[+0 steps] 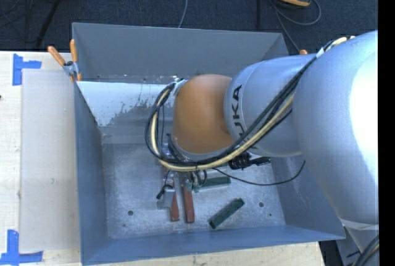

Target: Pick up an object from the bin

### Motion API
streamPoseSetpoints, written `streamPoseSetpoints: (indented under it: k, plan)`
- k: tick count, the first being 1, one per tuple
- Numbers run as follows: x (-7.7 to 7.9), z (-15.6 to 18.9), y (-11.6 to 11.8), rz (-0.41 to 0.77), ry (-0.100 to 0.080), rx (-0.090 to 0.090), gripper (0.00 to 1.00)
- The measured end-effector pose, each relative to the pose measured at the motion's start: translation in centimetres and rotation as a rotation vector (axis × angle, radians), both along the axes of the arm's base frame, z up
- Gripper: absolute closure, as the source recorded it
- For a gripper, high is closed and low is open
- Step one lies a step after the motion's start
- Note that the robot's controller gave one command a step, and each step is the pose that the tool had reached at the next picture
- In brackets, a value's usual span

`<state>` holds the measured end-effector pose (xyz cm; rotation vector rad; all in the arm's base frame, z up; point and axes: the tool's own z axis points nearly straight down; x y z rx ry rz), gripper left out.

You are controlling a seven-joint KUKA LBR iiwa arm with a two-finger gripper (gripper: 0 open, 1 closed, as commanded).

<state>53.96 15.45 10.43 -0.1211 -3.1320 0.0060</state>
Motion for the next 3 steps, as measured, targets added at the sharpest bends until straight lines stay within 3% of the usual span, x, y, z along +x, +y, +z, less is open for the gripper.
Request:
streamPoseSetpoints:
  k: [1, 2, 3]
  plan:
    - [-2.2, -3.3, -8.1, 0.085, -0.012, 0.006, 0.0]
    - [-6.2, -3.4, -3.7, 0.015, -0.014, 0.005, 0.0]
    - [-4.3, -3.5, -10.0, -0.027, -0.008, 0.001, 0.0]
